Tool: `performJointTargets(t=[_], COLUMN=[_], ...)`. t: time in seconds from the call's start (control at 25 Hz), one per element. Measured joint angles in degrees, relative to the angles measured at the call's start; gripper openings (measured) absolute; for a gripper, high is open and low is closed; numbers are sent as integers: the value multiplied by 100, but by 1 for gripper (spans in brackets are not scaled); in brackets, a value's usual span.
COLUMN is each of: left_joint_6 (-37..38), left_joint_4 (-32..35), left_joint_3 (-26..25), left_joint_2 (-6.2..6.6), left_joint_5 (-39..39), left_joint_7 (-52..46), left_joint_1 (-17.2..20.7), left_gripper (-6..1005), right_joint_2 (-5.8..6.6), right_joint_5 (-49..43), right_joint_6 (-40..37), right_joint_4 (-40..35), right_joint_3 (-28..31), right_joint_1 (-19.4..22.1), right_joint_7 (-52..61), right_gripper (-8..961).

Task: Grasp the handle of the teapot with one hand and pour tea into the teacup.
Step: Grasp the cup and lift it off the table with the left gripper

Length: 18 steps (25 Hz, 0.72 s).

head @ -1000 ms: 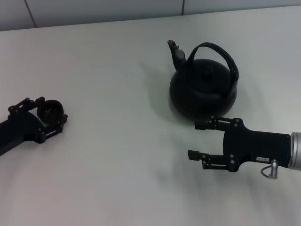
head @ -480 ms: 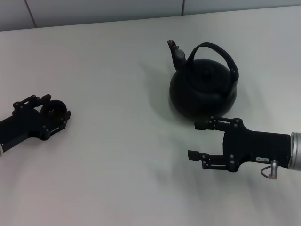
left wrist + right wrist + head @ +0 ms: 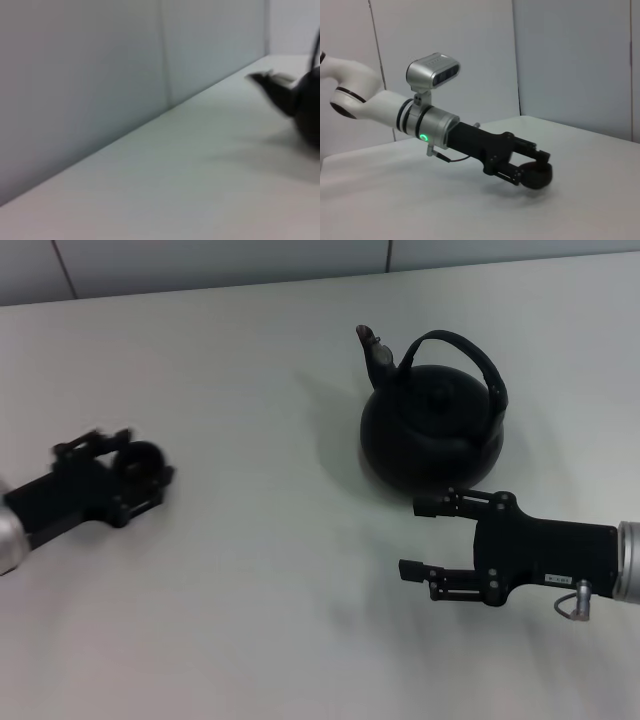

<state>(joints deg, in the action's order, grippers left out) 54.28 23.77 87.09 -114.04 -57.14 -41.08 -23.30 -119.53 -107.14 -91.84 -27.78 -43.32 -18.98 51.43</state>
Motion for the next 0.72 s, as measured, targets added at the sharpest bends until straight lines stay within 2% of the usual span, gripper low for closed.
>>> performJointTargets(t=[0.04, 0.24, 0.4, 0.72], left_joint_6=[0, -96, -309, -363], left_joint_4=[0, 138, 77, 8], left_joint_3=[0, -49, 28, 171], left_joint_2=[0, -313, -450, -472], left_joint_5=[0, -596, -796, -810], left_joint_7=[0, -180, -213, -273], left_joint_1=[0, -378, -727, -874], left_gripper=[698, 703, 708, 717], right_joint_2=[0, 0, 0, 0], right_joint_5=[0, 0, 5, 10], right_joint_6=[0, -49, -89, -114], right_joint_4=[0, -15, -18, -44], right_joint_3=[0, -1, 0, -1], right_joint_1=[0, -11, -23, -25], right_joint_7=[0, 7, 7, 7], right_gripper=[769, 770, 770, 769])
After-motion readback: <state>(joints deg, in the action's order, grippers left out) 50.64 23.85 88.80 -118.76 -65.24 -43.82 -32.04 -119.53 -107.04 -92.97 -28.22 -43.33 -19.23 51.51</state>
